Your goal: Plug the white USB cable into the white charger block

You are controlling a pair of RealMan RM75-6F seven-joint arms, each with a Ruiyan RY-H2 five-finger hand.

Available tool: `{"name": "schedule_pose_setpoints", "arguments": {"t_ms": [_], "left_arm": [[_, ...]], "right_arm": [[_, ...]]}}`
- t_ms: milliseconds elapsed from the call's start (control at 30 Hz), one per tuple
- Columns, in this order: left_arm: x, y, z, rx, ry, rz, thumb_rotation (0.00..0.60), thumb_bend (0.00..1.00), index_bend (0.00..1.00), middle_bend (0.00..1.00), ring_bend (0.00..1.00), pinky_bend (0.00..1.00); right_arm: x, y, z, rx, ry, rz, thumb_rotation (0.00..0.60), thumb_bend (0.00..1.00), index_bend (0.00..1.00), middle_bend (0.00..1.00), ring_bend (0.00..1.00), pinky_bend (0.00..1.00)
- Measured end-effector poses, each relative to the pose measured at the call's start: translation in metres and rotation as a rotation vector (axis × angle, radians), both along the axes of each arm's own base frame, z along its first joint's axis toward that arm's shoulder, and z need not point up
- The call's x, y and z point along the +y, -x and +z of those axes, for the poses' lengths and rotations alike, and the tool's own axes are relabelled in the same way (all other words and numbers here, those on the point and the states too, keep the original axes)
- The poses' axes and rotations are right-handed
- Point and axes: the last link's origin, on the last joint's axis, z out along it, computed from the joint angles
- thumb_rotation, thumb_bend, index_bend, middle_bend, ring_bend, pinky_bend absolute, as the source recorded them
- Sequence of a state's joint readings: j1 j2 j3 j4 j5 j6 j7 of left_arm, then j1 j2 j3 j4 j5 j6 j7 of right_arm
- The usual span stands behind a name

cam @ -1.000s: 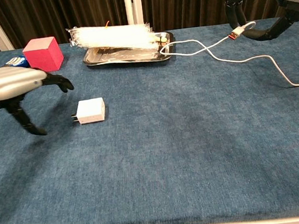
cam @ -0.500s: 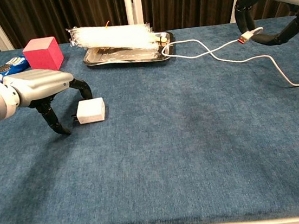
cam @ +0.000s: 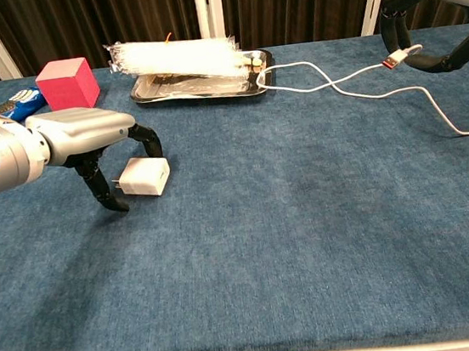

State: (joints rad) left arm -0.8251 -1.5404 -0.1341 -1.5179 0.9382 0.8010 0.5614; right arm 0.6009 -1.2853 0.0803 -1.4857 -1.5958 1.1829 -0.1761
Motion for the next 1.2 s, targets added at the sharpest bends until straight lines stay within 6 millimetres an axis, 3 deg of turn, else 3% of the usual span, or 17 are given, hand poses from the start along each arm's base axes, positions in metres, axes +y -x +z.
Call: {"name": "schedule_pose_setpoints", "arguments": {"t_ms": [167, 633, 1200], "left_arm": [[0.007, 0.003, -0.001, 0.011, -0.015, -0.010, 0.600, 0.11, 0.34, 0.30, 0.18, 0.04], [0.010, -0.002, -0.004, -0.010, 0.000, -0.028, 0.600, 0.09, 0.37, 0.31, 0.18, 0.04], [0.014, -0.015, -0.004, -0.110, -0.038, 0.026, 0.600, 0.20, 0.51, 0.47, 0.33, 0.10]], "right_arm": [[0.000, 0.001, 0.000, -0.004, 0.003, -0.005, 0.600, 0.37, 0.60, 0.50, 0.27, 0.03], [0.002, 0.003, -0.001, -0.007, 0.009, -0.015, 0.600, 0.37, 0.60, 0.50, 0.27, 0.03], [0.004, -0.001, -0.008, -0.030, -0.008, -0.023, 0.600, 0.38, 0.62, 0.51, 0.30, 0.07]]}}
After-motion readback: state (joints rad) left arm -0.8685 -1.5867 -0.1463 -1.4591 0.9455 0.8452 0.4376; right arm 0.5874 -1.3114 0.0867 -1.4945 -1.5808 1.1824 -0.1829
